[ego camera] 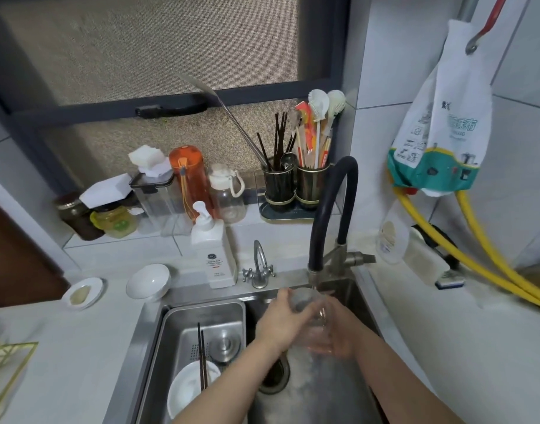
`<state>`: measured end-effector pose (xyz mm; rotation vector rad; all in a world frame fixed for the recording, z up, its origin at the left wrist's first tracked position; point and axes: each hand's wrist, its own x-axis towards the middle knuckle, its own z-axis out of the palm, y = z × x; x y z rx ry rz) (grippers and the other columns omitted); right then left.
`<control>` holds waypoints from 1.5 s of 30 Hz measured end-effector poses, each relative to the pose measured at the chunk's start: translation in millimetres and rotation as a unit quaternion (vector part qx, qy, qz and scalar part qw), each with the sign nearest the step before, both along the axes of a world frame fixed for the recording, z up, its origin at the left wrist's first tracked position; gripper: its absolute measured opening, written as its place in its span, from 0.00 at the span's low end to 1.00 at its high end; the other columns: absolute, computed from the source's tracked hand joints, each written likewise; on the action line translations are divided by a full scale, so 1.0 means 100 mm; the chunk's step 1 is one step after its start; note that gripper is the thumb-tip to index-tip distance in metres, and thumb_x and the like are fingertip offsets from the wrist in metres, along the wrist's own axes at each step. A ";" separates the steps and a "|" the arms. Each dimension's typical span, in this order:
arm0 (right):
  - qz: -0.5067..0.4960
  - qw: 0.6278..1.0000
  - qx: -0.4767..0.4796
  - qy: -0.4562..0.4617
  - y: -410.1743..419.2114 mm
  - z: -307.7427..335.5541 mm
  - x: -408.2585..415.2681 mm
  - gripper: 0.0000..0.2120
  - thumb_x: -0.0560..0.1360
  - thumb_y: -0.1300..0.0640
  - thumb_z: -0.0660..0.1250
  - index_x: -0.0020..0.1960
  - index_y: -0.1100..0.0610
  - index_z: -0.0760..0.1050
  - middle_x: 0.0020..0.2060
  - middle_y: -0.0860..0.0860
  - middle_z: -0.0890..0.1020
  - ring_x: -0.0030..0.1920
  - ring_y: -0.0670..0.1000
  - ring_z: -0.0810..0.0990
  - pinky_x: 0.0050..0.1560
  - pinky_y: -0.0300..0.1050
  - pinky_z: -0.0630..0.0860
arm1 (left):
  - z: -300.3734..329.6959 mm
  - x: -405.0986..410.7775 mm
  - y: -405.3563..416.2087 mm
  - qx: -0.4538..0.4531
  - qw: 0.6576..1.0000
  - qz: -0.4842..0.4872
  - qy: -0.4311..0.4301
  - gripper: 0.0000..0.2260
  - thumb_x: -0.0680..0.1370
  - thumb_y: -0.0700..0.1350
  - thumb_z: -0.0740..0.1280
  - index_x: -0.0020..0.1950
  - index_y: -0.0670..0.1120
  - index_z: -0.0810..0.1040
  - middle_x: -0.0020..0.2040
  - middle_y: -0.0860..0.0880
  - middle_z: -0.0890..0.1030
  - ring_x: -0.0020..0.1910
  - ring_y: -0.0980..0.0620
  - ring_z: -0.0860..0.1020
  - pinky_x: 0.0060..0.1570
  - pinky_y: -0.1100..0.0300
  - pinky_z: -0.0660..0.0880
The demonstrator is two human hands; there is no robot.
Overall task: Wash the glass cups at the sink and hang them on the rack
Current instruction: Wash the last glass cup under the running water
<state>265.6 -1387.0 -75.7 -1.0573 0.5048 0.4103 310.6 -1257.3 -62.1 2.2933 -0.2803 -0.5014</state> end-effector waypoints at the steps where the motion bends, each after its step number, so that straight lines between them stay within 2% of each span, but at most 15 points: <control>1: 0.008 1.000 -0.011 0.001 0.00 0.04 0.00 0.21 0.68 0.43 0.70 0.51 0.60 0.81 0.41 0.57 0.83 0.39 0.57 0.82 0.41 0.50 0.77 | 0.03 0.03 0.01 0.015 1.000 0.006 -0.002 0.34 0.65 0.75 0.61 0.59 0.53 0.69 0.53 0.53 0.80 0.52 0.51 0.79 0.53 0.55 0.74; 5: 0.013 0.999 -0.023 0.038 -0.07 0.03 0.00 0.23 0.77 0.38 0.59 0.61 0.54 0.75 0.56 0.57 0.79 0.53 0.57 0.81 0.52 0.54 0.79 | 0.00 0.11 0.16 -0.083 0.991 0.045 0.099 0.35 0.64 0.72 0.67 0.60 0.49 0.72 0.56 0.53 0.79 0.53 0.53 0.78 0.53 0.58 0.74; 8: 0.010 0.998 -0.056 -0.023 -0.02 0.13 -0.01 0.12 0.81 0.52 0.57 0.53 0.59 0.75 0.46 0.55 0.80 0.43 0.51 0.80 0.42 0.42 0.78 | -0.01 0.08 0.31 -0.137 0.971 0.027 0.193 0.34 0.57 0.64 0.74 0.56 0.48 0.73 0.48 0.52 0.79 0.43 0.58 0.76 0.39 0.64 0.69; 12: 0.015 0.979 -0.175 -0.102 0.02 0.11 0.00 0.12 0.75 0.59 0.68 0.59 0.58 0.76 0.57 0.57 0.80 0.51 0.50 0.79 0.51 0.41 0.75 | -0.07 0.04 0.34 -0.103 0.961 -0.024 0.254 0.34 0.64 0.60 0.75 0.63 0.51 0.66 0.57 0.52 0.76 0.53 0.55 0.75 0.45 0.64 0.70; 14: 0.028 0.971 -0.208 -0.113 0.00 0.13 -0.02 0.18 0.73 0.58 0.71 0.61 0.50 0.73 0.56 0.48 0.78 0.48 0.44 0.75 0.52 0.41 0.75 | -0.08 0.01 0.27 -0.121 0.961 -0.013 0.249 0.40 0.66 0.61 0.75 0.69 0.48 0.61 0.61 0.52 0.73 0.59 0.53 0.73 0.51 0.64 0.71; 16: 0.018 0.973 -0.192 -0.130 -0.03 0.16 -0.03 0.20 0.73 0.62 0.71 0.62 0.51 0.71 0.54 0.44 0.79 0.56 0.41 0.76 0.50 0.39 0.79 | -0.09 -0.03 0.18 -0.126 0.967 0.002 0.223 0.53 0.58 0.67 0.77 0.74 0.46 0.57 0.63 0.52 0.73 0.62 0.53 0.73 0.59 0.62 0.71; 18: 0.016 0.974 -0.186 -0.129 -0.11 0.11 -0.05 0.27 0.72 0.62 0.72 0.68 0.52 0.68 0.54 0.45 0.80 0.52 0.43 0.81 0.52 0.38 0.79 | -0.12 -0.07 0.09 -0.130 0.970 0.011 0.204 0.59 0.53 0.68 0.78 0.75 0.47 0.55 0.65 0.51 0.74 0.62 0.54 0.74 0.60 0.63 0.72; 21: 0.004 0.978 -0.158 -0.135 -0.22 0.05 -0.10 0.29 0.71 0.62 0.73 0.69 0.50 0.69 0.59 0.46 0.79 0.59 0.45 0.79 0.63 0.47 0.74 | -0.10 -0.17 -0.02 -0.164 0.973 0.017 0.163 0.32 0.66 0.45 0.79 0.63 0.51 0.65 0.51 0.60 0.78 0.46 0.67 0.77 0.40 0.75 0.73; 23: 0.011 0.982 -0.132 -0.138 -0.25 0.03 -0.13 0.31 0.67 0.62 0.71 0.68 0.49 0.70 0.63 0.47 0.78 0.63 0.47 0.76 0.67 0.51 0.71 | -0.06 -0.26 -0.07 -0.188 0.974 -0.002 0.124 0.27 0.67 0.32 0.76 0.49 0.56 0.65 0.42 0.62 0.79 0.38 0.72 0.77 0.35 0.77 0.72; 25: 0.005 0.980 -0.135 -0.145 -0.25 -0.02 -0.13 0.27 0.68 0.63 0.67 0.67 0.52 0.72 0.63 0.51 0.78 0.62 0.51 0.78 0.65 0.52 0.72 | -0.14 -0.26 -0.07 -0.199 0.977 0.010 0.071 0.30 0.63 0.35 0.79 0.49 0.59 0.66 0.48 0.59 0.78 0.44 0.74 0.77 0.41 0.75 0.73; 29: -0.081 0.972 -0.194 -0.106 -0.26 -0.08 -0.14 0.19 0.76 0.59 0.65 0.66 0.52 0.73 0.59 0.49 0.80 0.61 0.50 0.78 0.67 0.52 0.71 | -0.16 -0.25 -0.17 -0.154 0.983 0.087 0.040 0.29 0.54 0.50 0.80 0.52 0.56 0.74 0.48 0.55 0.81 0.49 0.59 0.80 0.49 0.62 0.77; 32: -0.083 0.961 -0.239 -0.108 -0.27 -0.05 -0.12 0.15 0.77 0.53 0.65 0.64 0.51 0.75 0.58 0.47 0.78 0.60 0.48 0.77 0.65 0.47 0.71 | -0.01 -0.20 -0.25 -0.243 0.926 0.178 0.227 0.16 0.63 0.53 0.77 0.47 0.48 0.82 0.42 0.50 0.84 0.42 0.51 0.82 0.37 0.64 0.77; 35: -0.087 0.956 -0.263 -0.098 -0.34 -0.05 -0.03 0.17 0.78 0.53 0.63 0.67 0.51 0.72 0.60 0.48 0.77 0.61 0.50 0.76 0.67 0.50 0.70 | 0.01 -0.14 -0.31 -0.255 0.852 0.212 0.404 0.17 0.69 0.60 0.71 0.50 0.49 0.79 0.48 0.46 0.82 0.46 0.47 0.79 0.45 0.58 0.74; 42: -0.064 0.960 -0.259 -0.089 -0.68 -0.48 0.21 0.26 0.69 0.37 0.60 0.67 0.40 0.69 0.68 0.46 0.73 0.66 0.50 0.73 0.67 0.55 0.69 | -0.08 -0.07 -0.45 -0.338 0.736 0.244 0.533 0.31 0.69 0.67 0.64 0.57 0.43 0.78 0.55 0.40 0.79 0.53 0.41 0.76 0.67 0.43 0.66; 45: -0.089 0.957 -0.267 -0.076 -0.63 -0.22 0.16 0.21 0.78 0.50 0.59 0.70 0.48 0.67 0.66 0.45 0.70 0.62 0.49 0.72 0.57 0.43 0.68 | -0.16 -0.06 -0.49 -0.356 0.716 0.256 0.544 0.36 0.67 0.69 0.64 0.62 0.43 0.75 0.57 0.38 0.78 0.53 0.40 0.77 0.63 0.41 0.70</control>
